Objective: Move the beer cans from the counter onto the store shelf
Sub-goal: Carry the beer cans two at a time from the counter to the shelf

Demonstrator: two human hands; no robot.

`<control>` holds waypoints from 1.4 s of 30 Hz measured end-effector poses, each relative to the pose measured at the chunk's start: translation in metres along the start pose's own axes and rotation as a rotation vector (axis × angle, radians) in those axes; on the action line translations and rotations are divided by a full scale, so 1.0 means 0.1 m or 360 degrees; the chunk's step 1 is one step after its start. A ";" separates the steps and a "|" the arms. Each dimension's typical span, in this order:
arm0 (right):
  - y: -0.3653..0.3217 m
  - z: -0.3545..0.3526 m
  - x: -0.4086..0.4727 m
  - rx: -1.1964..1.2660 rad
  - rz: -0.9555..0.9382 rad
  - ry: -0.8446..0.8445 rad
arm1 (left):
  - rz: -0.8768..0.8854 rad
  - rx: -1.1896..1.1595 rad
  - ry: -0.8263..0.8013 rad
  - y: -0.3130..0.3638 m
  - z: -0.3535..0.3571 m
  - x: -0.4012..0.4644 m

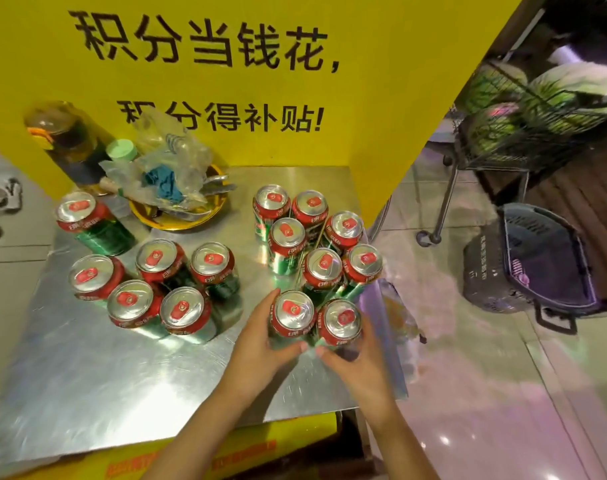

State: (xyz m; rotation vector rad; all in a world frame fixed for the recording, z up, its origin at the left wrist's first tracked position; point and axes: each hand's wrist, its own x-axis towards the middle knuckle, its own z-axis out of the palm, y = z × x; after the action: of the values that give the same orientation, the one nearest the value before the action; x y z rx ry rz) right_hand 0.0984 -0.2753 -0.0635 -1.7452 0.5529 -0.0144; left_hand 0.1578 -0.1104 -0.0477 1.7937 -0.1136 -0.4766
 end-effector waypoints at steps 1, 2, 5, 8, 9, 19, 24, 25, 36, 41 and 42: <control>0.00 0.00 0.01 -0.0018 -0.0019 0.0002 | 0.0015 -0.0004 0.0036 0.01 0.01 0.00; 0.00 0.00 0.03 -0.0024 -0.0039 -0.0005 | 0.0020 0.0005 0.0069 0.03 0.01 0.01; 0.01 -0.01 0.08 -0.0032 -0.0083 -0.0012 | 0.0049 0.0085 0.0097 0.08 -0.01 0.04; 0.00 -0.03 0.09 -0.0031 -0.0076 -0.0012 | 0.0086 0.0150 0.0118 0.14 -0.03 0.03; -0.01 -0.03 0.08 -0.0021 -0.0066 -0.0024 | 0.0085 0.0149 0.0128 0.15 -0.04 0.01; -0.60 -0.05 -0.40 0.0223 -0.0105 -0.0047 | 0.0027 -0.0103 0.0187 0.45 -0.43 -0.56; -1.18 0.25 -0.74 0.0346 -0.0182 -0.0241 | 0.0148 -0.0442 0.0330 0.70 -0.99 -1.13; -1.29 0.36 -0.81 0.0349 -0.0210 -0.0281 | 0.0173 -0.0483 0.0393 0.71 -1.14 -1.26; -2.10 2.60 -2.20 0.0237 -0.0478 -0.1008 | 0.0160 -0.0648 0.1357 0.12 -3.20 -3.33; -2.15 3.79 -2.89 0.0062 -0.0505 -0.1430 | 0.0059 -0.0639 0.1829 -0.36 -3.92 -4.39; -2.14 4.03 -3.04 0.0037 -0.0503 -0.1512 | 0.0049 -0.0649 0.1929 -0.46 -4.03 -4.59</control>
State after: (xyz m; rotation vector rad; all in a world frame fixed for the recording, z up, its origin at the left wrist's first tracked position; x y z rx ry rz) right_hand 0.0268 0.2371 0.1167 -1.5786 -0.4135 0.5534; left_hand -0.1164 0.4146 0.1088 1.4089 0.7407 0.6153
